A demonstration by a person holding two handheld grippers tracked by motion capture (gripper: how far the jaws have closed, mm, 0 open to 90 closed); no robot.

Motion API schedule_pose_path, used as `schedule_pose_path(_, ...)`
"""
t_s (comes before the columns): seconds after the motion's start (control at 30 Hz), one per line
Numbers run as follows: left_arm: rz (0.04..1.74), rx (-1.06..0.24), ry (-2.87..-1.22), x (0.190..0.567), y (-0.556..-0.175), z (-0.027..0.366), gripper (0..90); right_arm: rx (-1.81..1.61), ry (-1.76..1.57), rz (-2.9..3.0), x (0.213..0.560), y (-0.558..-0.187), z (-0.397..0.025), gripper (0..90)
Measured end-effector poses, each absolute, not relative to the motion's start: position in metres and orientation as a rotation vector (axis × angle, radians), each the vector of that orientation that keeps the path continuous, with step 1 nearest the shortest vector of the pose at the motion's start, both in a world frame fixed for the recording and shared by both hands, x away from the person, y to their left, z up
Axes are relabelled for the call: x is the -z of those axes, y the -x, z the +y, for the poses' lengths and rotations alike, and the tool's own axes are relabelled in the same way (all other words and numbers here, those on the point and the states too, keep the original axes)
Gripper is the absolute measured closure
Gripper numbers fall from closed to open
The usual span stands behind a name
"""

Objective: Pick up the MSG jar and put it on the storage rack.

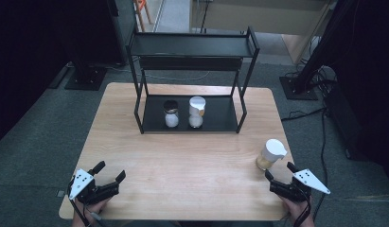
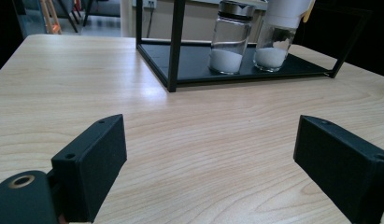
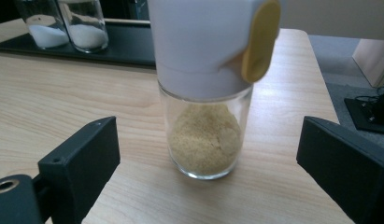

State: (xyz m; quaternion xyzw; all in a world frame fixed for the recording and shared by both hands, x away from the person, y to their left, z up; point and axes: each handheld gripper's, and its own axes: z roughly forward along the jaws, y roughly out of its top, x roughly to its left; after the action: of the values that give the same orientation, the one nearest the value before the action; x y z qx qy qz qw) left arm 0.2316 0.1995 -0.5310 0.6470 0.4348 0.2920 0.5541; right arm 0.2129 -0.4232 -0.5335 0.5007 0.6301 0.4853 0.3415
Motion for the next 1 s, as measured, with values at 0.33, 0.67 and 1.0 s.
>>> schedule_pose_path(0.33,1.026,-0.689,-1.531,0.531,-0.232,0.199,9.8,-1.263,-1.275,1.666,0.529,-0.217,-0.416,5.7)
schedule_pose_path(0.67,1.026,-0.689,-1.532,0.531,-0.232,0.199,9.8,-1.260,-1.256,1.670,0.519,-0.226,-0.414,5.7)
schedule_pose_path(1.0,1.026,-0.688,-1.531,0.531,-0.232,0.200,9.9,-1.241,-1.244,1.682,0.510,-0.244,-0.414,5.7)
